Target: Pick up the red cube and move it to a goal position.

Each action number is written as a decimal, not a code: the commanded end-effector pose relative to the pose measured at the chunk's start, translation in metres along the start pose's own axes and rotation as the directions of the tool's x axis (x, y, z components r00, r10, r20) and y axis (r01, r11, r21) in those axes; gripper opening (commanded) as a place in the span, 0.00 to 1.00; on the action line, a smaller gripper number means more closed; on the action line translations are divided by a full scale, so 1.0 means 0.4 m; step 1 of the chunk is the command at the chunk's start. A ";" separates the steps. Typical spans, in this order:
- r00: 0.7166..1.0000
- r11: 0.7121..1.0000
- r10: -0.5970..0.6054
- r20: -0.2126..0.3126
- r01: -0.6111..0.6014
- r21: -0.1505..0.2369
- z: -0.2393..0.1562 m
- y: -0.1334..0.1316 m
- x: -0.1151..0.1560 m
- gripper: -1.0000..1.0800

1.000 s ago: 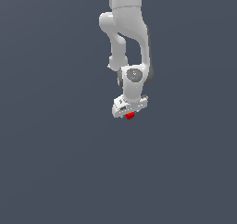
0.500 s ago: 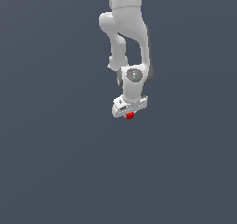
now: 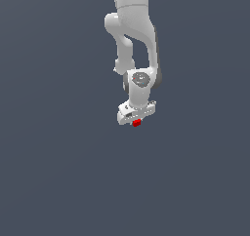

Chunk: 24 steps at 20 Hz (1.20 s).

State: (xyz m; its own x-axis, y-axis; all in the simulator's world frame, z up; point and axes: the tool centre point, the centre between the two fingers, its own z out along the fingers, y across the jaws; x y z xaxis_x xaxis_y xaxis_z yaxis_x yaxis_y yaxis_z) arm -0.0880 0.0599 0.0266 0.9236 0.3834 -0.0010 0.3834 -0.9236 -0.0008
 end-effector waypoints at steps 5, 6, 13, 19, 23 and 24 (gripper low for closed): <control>1.000 1.000 0.001 -0.001 -0.001 0.000 -0.047 0.055 0.049 0.00; 1.000 1.000 0.001 -0.001 -0.001 0.000 -0.056 0.066 0.059 0.00; 1.000 1.000 0.000 -0.001 0.000 0.001 -0.133 0.157 0.142 0.00; 1.000 1.000 0.000 -0.001 0.000 0.001 -0.196 0.234 0.214 0.00; 1.000 1.000 0.001 -0.001 -0.001 0.000 -0.228 0.273 0.252 0.00; 1.000 1.000 0.001 -0.001 -0.001 0.000 -0.234 0.281 0.259 0.00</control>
State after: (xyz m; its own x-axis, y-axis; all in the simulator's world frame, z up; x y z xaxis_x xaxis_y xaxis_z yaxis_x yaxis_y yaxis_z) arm 0.0440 -0.0013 0.1154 0.9240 0.3823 0.0004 0.3823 -0.9240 -0.0007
